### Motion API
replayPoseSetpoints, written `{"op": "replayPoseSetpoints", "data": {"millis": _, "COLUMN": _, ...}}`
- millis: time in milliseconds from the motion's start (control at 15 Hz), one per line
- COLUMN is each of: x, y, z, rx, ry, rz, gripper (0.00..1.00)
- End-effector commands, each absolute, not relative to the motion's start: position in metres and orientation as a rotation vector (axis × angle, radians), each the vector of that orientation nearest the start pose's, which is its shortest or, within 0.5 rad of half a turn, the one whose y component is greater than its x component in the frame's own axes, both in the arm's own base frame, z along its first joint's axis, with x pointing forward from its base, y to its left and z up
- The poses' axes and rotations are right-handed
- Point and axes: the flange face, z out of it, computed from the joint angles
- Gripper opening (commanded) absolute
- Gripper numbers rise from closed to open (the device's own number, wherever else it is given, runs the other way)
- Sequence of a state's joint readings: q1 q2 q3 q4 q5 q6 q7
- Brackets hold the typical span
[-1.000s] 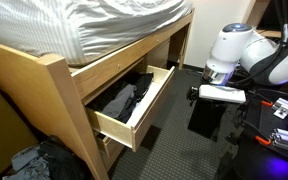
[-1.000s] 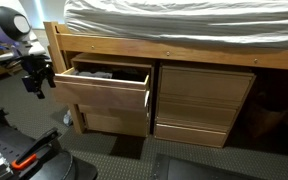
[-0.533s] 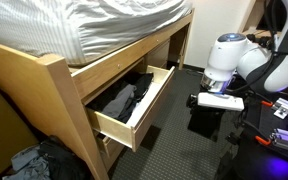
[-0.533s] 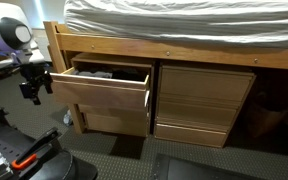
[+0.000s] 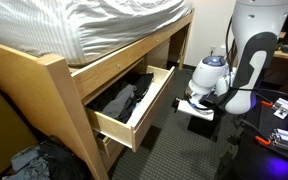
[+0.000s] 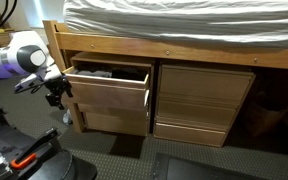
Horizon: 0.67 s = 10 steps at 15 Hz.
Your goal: Close the top drawer on the right
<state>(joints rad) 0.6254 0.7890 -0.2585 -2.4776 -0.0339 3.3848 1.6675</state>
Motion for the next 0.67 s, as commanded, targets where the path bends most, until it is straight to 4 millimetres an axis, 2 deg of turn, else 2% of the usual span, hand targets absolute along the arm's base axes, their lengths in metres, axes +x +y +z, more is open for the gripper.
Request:
{"op": "replayPoseSetpoints", "data": {"millis": 0, "x": 0.417, "y": 0.132, "z": 0.022, "rx": -2.435, "ry": 1.792, "rz": -0.523, "gripper": 1.0}}
{"op": "replayPoseSetpoints", "data": {"millis": 67, "x": 0.414, "y": 0.134, "z": 0.026, "rx": -2.488, "ry": 1.779, "rz": -0.478, "gripper": 1.0}}
{"op": "replayPoseSetpoints", "data": {"millis": 200, "x": 0.413, "y": 0.139, "z": 0.023, "rx": -2.452, "ry": 1.795, "rz": -0.505, "gripper": 1.0}}
{"op": "replayPoseSetpoints", "data": {"millis": 400, "x": 0.415, "y": 0.134, "z": 0.021, "rx": -2.445, "ry": 1.811, "rz": -0.509, "gripper": 1.0}}
{"op": "replayPoseSetpoints", "data": {"millis": 533, "x": 0.453, "y": 0.163, "z": 0.053, "rx": -2.412, "ry": 1.655, "rz": -0.501, "gripper": 1.0}}
{"op": "replayPoseSetpoints", "data": {"millis": 600, "x": 0.463, "y": 0.169, "z": 0.06, "rx": -2.395, "ry": 1.621, "rz": -0.5, "gripper": 1.0}}
